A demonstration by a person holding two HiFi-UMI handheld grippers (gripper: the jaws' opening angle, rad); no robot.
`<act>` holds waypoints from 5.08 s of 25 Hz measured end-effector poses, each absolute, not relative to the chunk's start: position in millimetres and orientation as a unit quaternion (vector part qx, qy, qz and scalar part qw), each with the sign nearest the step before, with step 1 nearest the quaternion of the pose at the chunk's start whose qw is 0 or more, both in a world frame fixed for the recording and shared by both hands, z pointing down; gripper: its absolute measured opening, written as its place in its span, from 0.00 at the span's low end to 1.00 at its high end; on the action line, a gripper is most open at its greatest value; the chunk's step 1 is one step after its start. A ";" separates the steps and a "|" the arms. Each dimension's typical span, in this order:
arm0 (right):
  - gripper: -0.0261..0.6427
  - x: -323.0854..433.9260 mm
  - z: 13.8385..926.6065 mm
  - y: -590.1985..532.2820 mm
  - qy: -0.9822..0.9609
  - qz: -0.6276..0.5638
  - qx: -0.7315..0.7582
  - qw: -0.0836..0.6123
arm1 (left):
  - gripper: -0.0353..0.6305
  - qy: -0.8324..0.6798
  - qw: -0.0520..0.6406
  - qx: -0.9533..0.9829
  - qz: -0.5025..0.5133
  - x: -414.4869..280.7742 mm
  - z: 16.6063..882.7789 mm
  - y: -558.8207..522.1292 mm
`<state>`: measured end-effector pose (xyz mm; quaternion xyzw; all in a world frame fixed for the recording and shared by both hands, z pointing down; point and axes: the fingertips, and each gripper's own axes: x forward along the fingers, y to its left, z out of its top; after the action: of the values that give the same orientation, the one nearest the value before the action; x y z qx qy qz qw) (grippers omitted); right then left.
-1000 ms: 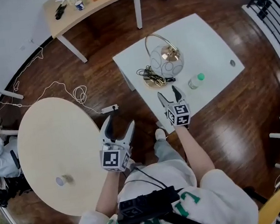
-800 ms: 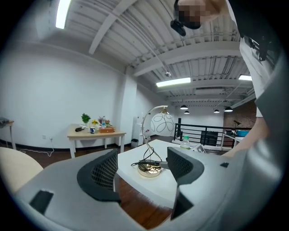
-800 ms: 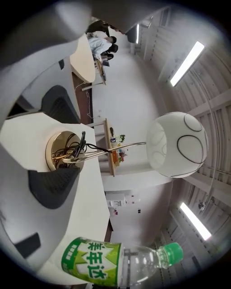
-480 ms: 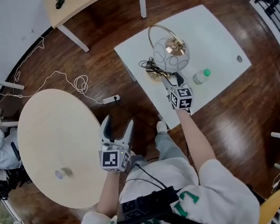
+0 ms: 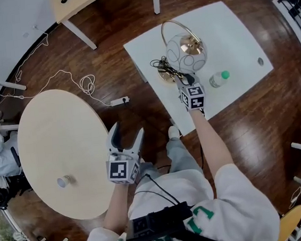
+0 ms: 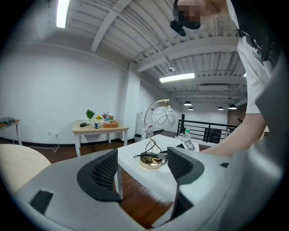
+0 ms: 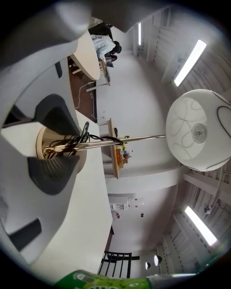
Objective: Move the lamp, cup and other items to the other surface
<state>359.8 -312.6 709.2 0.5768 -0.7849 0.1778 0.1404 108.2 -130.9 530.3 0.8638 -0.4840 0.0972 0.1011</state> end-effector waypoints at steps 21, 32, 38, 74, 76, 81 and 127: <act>0.10 320.0 652.2 -330.6 -0.806 0.108 0.561 0.158 | 0.56 -0.515 0.101 0.844 0.106 79.4 530.5 -105.1; 0.10 331.3 630.7 -341.5 -0.798 0.092 0.584 0.119 | 0.56 -0.520 0.109 0.840 0.108 67.8 557.1 -102.8; 0.10 350.6 635.1 -334.2 -0.787 0.104 0.602 0.083 | 0.56 -0.512 0.120 0.843 0.109 83.7 558.2 -109.6; 0.10 -2.5 504.4 -218.7 -0.931 0.101 0.350 -0.024 | 0.56 -0.716 0.098 0.691 0.018 -151.2 504.6 -2.2; 0.10 -40.3 507.7 -209.8 -0.940 0.101 0.326 -0.022 | 0.56 -0.729 0.100 0.677 0.017 -173.6 506.8 12.6; 0.10 -138.2 518.0 -185.8 -0.957 0.124 0.263 -0.015 | 0.56 -0.763 0.101 0.638 0.021 -227.5 506.6 47.2; 0.09 -375.2 689.7 -40.2 -0.986 0.135 0.046 0.091 | 0.56 -0.801 0.202 0.563 0.022 -331.6 569.9 146.6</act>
<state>-375.2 -40.2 689.7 0.0457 -0.9855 0.1354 0.0910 -331.6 146.6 569.9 0.5627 -0.8013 0.0220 0.2017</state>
